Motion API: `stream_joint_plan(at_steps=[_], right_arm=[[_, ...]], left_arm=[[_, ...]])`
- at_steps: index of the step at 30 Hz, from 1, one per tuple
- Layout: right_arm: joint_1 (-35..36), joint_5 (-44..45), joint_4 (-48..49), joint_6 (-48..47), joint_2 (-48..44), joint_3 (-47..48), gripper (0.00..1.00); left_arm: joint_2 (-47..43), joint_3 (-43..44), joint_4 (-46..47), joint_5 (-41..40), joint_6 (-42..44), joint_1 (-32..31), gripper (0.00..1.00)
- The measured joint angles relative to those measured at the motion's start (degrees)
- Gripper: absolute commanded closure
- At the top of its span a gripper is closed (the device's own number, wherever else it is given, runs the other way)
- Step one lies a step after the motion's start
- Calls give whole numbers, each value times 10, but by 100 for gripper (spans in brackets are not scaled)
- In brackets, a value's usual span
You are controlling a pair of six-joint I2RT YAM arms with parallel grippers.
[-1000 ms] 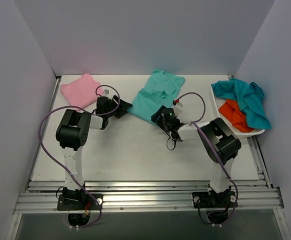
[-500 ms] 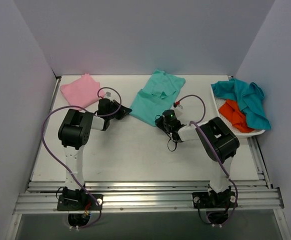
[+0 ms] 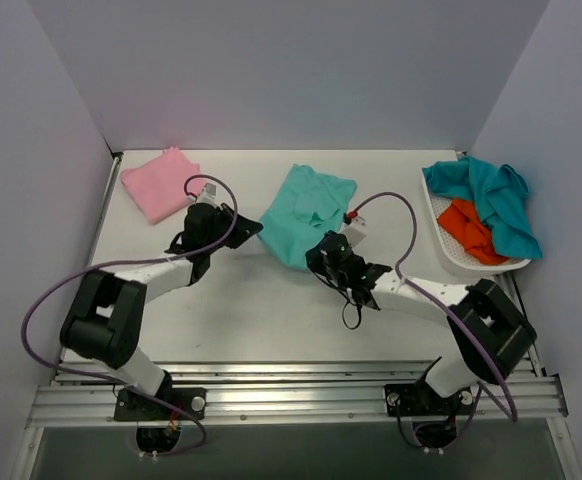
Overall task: Fold and stack the t-shirts
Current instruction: Grab one side of the 2/3 rectangular tshirt with both arms, then fold the long partially folded tshirt into a neat square
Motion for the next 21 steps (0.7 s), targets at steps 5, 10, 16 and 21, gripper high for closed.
stream_joint_plan(at_steps=[5,10,16,21], right_arm=[[81,70,-82,23,-113,-3,100],[129,123,-149,47,-176,-6,100],[129,165,-200,59,-174,-3,100],[126,182,-228,59,-145,34,100]], left_arm=[[-143,-24,-72,-40,11,-41,98],[-237,-33,-141,-73,19,-61,98],[-256,-29,-200,-97,23,-61,97],[-224,14,-240,-102,35,-61,97]])
